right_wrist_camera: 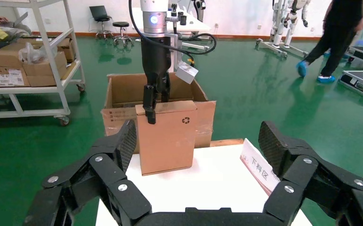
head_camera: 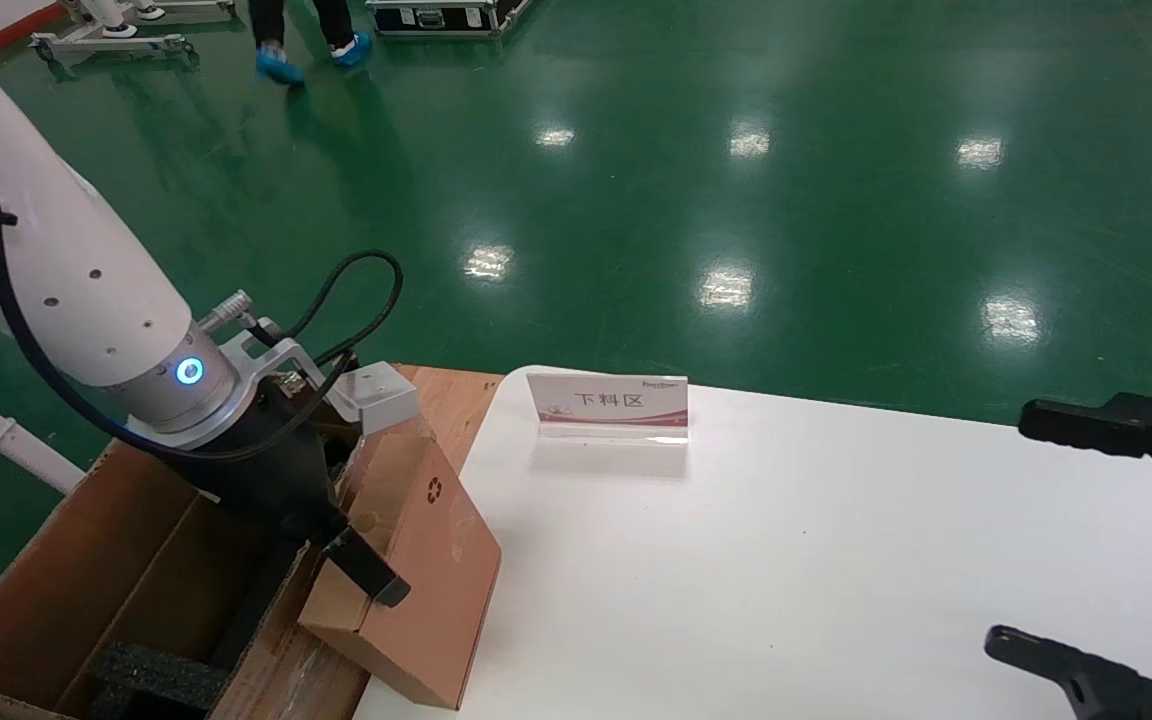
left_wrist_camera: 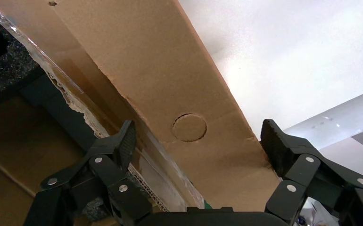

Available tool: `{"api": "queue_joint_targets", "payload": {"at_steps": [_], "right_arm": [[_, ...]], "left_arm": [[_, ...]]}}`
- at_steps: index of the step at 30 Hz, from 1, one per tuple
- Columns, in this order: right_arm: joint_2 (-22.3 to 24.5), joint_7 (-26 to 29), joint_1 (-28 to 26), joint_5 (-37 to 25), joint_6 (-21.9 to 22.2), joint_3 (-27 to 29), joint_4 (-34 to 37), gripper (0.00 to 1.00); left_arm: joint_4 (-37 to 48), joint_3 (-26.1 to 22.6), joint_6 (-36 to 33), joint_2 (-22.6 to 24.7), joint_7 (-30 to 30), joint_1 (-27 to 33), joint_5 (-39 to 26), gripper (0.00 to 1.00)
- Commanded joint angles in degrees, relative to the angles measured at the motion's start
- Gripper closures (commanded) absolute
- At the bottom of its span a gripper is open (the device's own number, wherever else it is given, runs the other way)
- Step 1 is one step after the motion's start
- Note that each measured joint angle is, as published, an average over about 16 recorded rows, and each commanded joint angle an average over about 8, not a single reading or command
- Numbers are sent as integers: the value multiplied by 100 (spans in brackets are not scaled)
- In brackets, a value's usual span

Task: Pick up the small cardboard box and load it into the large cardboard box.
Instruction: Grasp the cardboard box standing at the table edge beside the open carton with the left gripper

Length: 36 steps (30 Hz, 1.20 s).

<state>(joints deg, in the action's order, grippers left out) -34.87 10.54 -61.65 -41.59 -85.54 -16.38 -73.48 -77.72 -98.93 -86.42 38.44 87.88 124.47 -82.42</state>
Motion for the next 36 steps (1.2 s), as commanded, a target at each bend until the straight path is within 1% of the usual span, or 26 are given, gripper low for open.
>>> {"api": "queue_joint_targets", "payload": {"at_steps": [1,28,32,36], "right_arm": [[0,0,0,0,0,0,0,100],[0,0,-1,0,0,-1,1,100],[0,-2,-2,0,-1,-2,3,100],[0,-3,-3,1,-1,-4,4,100]], "left_arm": [[-1,8,1,-4,-1,0,9,100],[82,51,26,-1,-44,12,70,100],[128,153,61,-17,-95,172,122,100],[124,344,32,-24,-109,594,116,100]]}}
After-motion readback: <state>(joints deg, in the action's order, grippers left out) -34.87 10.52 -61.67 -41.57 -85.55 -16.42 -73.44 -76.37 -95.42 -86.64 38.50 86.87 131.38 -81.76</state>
